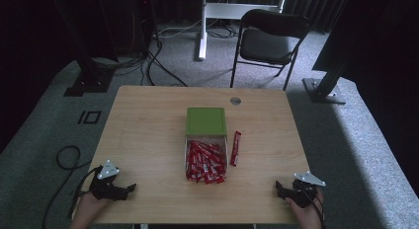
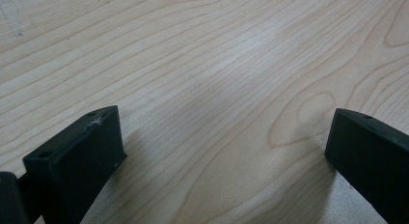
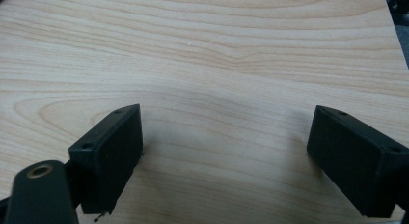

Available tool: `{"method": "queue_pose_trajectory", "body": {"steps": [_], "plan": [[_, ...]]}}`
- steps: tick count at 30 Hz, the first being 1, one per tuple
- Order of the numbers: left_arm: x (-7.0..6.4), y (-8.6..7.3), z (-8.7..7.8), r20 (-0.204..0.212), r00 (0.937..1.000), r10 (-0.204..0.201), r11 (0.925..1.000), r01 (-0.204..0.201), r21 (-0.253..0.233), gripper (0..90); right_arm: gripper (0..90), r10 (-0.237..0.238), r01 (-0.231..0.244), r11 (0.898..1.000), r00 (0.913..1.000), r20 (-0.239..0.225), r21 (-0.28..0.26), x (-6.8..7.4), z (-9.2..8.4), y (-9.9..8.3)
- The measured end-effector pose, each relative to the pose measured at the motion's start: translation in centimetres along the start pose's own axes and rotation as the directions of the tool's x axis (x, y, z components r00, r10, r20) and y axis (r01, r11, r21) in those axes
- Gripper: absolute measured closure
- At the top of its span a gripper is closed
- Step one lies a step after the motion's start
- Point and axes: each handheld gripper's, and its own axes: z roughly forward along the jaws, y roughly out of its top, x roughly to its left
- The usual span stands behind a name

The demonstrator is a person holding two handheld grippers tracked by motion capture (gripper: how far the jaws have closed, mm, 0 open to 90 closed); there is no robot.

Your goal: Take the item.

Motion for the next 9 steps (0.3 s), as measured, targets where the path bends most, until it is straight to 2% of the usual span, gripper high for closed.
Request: {"method": "queue_pose_trajectory", "body": {"steps": [9], "plan": [[0.0,0.0,0.0,0.0,1.0,0.0,1.0,0.0,0.0,0.8,12.2,0.001,-0.001,1.0,1.0,0.0,-0.001,0.03,0.05,0.04]]}}
